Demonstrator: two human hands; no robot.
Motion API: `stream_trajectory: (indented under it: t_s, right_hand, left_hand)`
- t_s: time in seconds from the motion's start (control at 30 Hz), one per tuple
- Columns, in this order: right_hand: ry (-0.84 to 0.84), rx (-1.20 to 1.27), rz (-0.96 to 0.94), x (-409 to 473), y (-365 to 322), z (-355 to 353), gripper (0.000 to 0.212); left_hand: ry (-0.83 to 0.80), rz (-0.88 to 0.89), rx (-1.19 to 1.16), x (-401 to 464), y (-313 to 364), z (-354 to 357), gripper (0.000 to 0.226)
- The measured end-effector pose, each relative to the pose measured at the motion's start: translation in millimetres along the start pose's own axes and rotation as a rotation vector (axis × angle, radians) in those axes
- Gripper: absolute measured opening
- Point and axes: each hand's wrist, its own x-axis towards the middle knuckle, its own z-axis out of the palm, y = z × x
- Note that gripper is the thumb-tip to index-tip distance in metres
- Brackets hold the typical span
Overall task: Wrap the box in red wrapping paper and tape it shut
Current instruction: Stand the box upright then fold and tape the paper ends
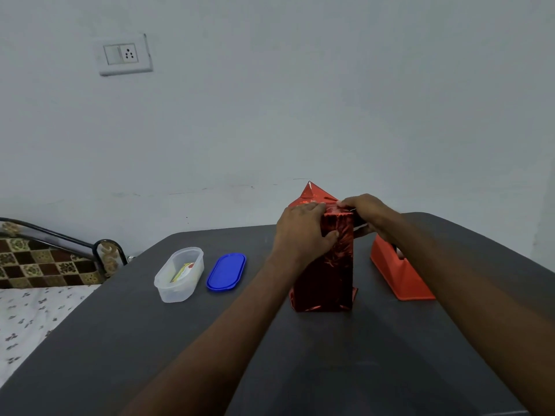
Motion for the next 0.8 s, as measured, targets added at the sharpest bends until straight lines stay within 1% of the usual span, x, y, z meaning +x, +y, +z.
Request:
stream_trajectory:
  t_s: [0.07,0.13,0.17,0.2,0.23,0.33,0.37,0.43,0.5,0.53,0.6,0.73,0.8]
  right_hand:
    - [0.013,0.103,0.027,-3.3,4.5,-3.5,0.028]
    - [0.093,0.143,0.059,-2.6,15.6,-10.8,0.033]
    - [0.150,0.120,0.071,-1.6,23.2,-14.6,0.031]
    - [0.216,0.051,0.077,-2.7,32.3,-20.6,0.026]
    - [0.277,-0.067,0.067,-3.7,40.9,-23.4,0.021]
    - [0.460,-0.588,0.027,-15.1,66.3,-39.9,0.018]
    - [0.504,-0.714,0.012,-20.5,71.3,-43.1,0.019]
    - [0.526,-0.852,0.035,-27.2,79.3,-50.7,0.021]
    - [0.508,-0.912,0.104,-28.0,88.2,-59.3,0.029]
    - [0.503,-0.920,0.124,-27.7,92.1,-62.7,0.029]
    - [0.506,-0.841,0.162,-27.3,96.4,-68.3,0.024]
    - [0.466,-0.560,0.277,-20.8,93.6,-75.4,0.012]
    - [0.440,-0.418,0.361,-18.9,88.7,-78.9,0.017]
  left_hand:
    - [-0.009,-0.006,-0.007,-1.5,0.0,-1.5,0.068]
    - [-0.011,-0.012,-0.013,-2.8,0.0,-0.6,0.069]
    - [-0.014,-0.015,-0.007,-3.3,-0.5,-0.9,0.069]
    - [-0.016,-0.016,-0.005,-3.2,1.5,-0.7,0.069]
    - [-0.015,-0.018,0.000,-3.0,-0.1,-1.4,0.068]
    - [-0.005,-0.019,0.008,-2.4,1.0,-0.4,0.068]
    - [-0.004,-0.023,0.010,-2.9,0.5,-0.4,0.068]
    - [-0.005,-0.030,0.007,-3.0,0.2,-0.3,0.069]
    - [-0.009,-0.038,0.001,-3.0,1.4,-0.1,0.069]
    - [-0.013,-0.040,0.001,-3.0,2.2,-0.6,0.069]
    - [-0.020,-0.041,0.005,-2.9,2.9,-1.0,0.069]
    - [-0.020,-0.042,0.005,-2.3,1.8,-0.6,0.070]
    - [-0.018,-0.041,0.007,-2.2,1.7,0.0,0.070]
